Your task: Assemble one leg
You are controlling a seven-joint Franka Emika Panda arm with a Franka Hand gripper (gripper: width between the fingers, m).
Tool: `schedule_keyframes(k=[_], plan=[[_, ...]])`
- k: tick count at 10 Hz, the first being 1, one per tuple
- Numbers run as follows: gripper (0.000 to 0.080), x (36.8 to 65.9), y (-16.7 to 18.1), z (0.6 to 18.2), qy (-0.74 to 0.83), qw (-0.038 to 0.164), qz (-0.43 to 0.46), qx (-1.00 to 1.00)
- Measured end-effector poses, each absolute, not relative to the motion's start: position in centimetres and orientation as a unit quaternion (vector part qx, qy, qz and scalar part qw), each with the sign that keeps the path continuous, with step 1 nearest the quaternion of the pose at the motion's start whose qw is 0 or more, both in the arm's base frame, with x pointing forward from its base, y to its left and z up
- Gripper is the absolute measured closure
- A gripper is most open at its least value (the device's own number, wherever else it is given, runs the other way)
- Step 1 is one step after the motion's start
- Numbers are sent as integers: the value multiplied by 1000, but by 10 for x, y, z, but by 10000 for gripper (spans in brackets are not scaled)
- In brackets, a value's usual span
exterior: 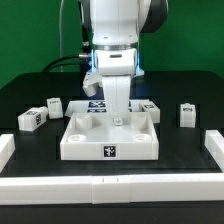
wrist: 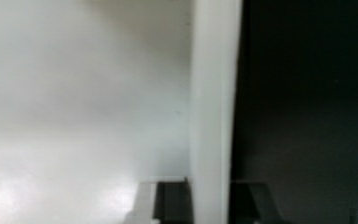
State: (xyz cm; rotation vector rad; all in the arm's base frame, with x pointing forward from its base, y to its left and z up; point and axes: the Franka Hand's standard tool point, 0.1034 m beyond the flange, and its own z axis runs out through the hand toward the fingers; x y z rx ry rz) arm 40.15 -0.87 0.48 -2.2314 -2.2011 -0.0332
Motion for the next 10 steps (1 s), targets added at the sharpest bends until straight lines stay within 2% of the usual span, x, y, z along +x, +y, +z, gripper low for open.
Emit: schedule_keyframes(k=[7, 10], plan=[[740, 402, -9, 5, -702, 4, -10, -712], [740, 433, 15, 5, -714, 9, -6, -700]])
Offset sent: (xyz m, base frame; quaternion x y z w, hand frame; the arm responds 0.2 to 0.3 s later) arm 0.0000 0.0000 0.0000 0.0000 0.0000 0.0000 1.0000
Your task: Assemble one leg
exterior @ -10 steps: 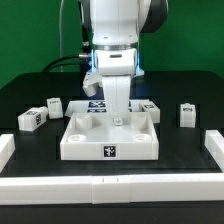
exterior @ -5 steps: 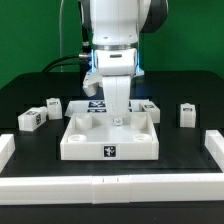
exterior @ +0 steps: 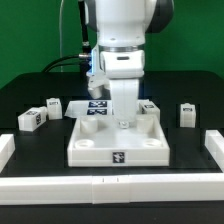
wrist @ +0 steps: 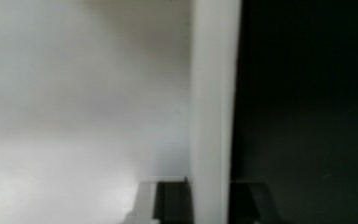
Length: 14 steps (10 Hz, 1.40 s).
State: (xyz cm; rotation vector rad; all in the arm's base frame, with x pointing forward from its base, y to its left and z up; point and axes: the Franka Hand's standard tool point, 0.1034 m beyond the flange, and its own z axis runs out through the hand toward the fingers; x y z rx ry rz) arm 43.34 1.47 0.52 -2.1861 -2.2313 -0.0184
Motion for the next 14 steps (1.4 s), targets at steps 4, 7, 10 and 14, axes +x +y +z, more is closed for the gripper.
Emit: schedule_keyframes(k=[4, 7, 10, 14], plan=[[740, 463, 64, 6, -715, 14, -18, -699], [740, 471, 83, 6, -701, 15, -11, -712], [739, 476, 82, 6, -700, 15, -8, -714], [735, 480, 81, 6, -707, 15, -8, -707]])
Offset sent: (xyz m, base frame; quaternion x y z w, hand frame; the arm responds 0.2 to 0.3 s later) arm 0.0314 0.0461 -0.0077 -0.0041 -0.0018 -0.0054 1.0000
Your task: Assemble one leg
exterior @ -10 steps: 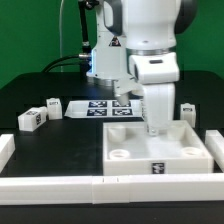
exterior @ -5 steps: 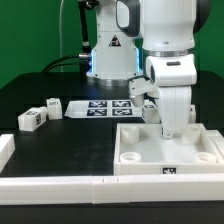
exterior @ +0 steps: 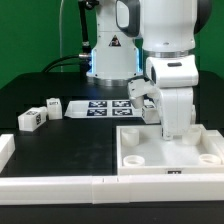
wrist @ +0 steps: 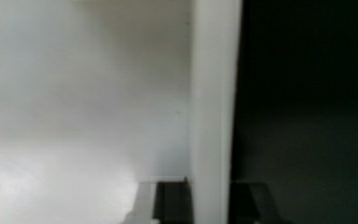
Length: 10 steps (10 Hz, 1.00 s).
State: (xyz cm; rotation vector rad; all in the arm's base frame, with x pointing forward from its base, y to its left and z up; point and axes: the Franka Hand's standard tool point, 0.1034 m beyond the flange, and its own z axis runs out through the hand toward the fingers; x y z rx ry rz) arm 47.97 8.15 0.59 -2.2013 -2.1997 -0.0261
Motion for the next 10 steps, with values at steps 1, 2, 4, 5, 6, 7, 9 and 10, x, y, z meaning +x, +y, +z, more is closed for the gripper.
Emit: schedule_keyframes(k=[1, 2, 4, 5, 6, 7, 9, 10], plan=[[735, 480, 81, 6, -707, 15, -8, -707], [538, 480, 81, 6, -707, 15, -8, -707], [363, 480, 81, 6, -707, 15, -8, -707], [206, 480, 81, 6, -707, 15, -8, -707], [206, 480, 81, 6, -707, 15, -8, -707], [162, 480, 81, 6, -707, 15, -8, -707], [151, 480, 81, 6, -707, 15, -8, -707], [151, 480, 81, 6, -707, 15, -8, -707]])
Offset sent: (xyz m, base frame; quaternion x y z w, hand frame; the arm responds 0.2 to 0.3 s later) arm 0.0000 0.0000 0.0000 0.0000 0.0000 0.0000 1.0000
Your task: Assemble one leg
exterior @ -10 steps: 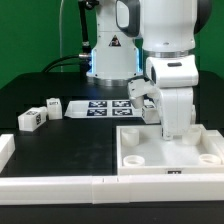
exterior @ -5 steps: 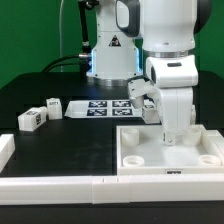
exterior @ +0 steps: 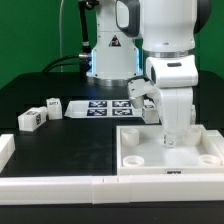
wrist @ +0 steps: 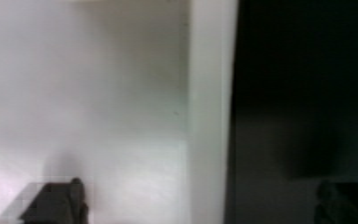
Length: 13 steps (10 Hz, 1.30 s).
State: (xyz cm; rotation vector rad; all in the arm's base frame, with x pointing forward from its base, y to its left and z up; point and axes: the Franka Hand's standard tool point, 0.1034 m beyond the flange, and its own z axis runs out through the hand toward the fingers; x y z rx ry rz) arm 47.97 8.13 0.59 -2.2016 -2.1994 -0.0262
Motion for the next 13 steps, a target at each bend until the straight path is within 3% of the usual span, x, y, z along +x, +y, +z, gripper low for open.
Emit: schedule_keyframes(k=[2, 5, 9, 13], plan=[[150, 477, 81, 14, -696, 8, -16, -717], [150, 457, 83, 49, -665, -9, -25, -746], [150, 455, 84, 49, -630, -8, -24, -776], [150, 451, 84, 47, -442, 7, -40, -896]])
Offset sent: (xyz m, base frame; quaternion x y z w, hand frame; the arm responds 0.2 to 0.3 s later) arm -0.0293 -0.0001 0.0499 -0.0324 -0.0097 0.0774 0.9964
